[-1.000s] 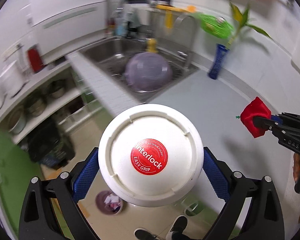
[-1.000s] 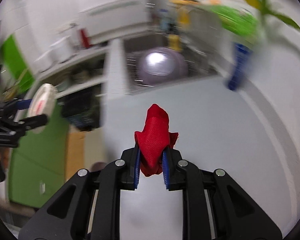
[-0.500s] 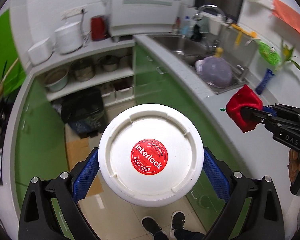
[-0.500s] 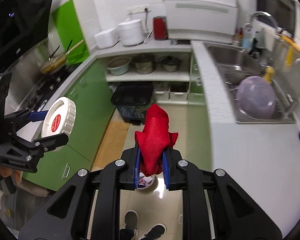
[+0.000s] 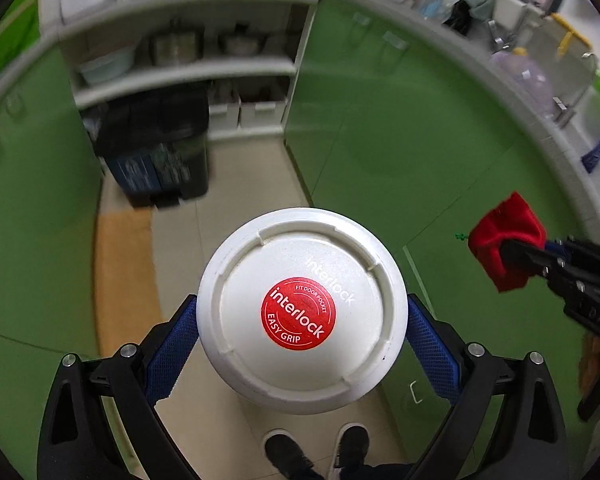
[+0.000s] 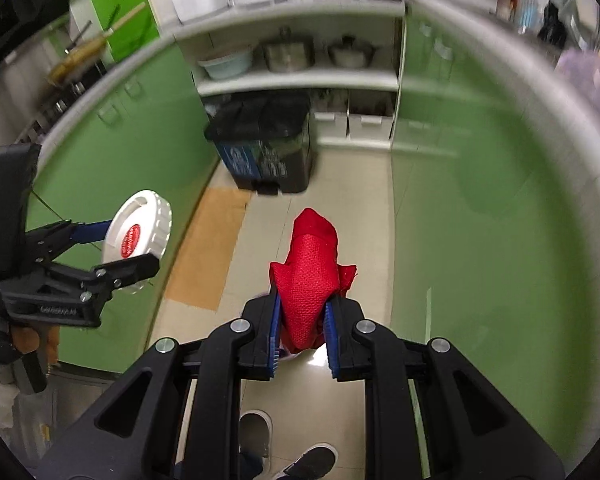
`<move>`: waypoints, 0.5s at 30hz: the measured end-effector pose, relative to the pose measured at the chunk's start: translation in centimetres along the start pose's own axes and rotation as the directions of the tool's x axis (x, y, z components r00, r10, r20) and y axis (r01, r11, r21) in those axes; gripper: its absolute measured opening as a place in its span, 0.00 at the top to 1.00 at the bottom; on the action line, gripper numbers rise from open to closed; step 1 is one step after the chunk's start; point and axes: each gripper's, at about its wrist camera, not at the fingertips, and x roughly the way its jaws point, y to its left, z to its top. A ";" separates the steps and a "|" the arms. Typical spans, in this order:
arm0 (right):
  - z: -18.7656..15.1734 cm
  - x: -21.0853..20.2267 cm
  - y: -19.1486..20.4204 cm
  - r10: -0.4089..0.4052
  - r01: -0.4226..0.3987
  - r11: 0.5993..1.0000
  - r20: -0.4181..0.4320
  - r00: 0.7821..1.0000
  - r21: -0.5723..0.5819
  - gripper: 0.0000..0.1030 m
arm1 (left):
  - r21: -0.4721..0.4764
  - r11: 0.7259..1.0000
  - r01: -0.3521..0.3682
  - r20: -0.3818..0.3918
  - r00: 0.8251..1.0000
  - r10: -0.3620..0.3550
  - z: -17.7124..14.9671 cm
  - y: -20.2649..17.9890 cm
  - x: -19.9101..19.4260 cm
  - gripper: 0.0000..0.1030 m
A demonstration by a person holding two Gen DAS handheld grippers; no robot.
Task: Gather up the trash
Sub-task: 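Carry lid and red cloth to the wastebasket and open both tools to drop them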
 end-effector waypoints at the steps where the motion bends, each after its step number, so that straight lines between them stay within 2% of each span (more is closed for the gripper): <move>1: -0.8 1.6 -0.1 -0.004 0.004 1.000 -0.007 1.000 -0.003 0.83 | -0.004 1.000 -0.005 0.000 1.000 0.005 -0.3 0.4 1.2 0.06; 3: -2.3 4.4 -0.5 -0.003 0.003 1.000 -0.025 1.000 -0.006 0.83 | -0.029 0.999 0.014 -0.016 1.000 -0.014 -1.2 1.5 4.2 0.05; 6: -3.9 7.9 -0.7 0.001 -0.002 1.000 -0.050 0.999 -0.023 0.83 | -0.056 0.998 0.000 -0.013 1.000 -0.001 -2.2 2.9 6.8 0.05; 15: -4.6 13.0 1.5 0.054 -0.062 0.995 -0.102 0.993 -0.080 0.83 | -0.113 0.993 -0.040 0.005 0.999 0.041 -3.2 6.0 6.9 0.05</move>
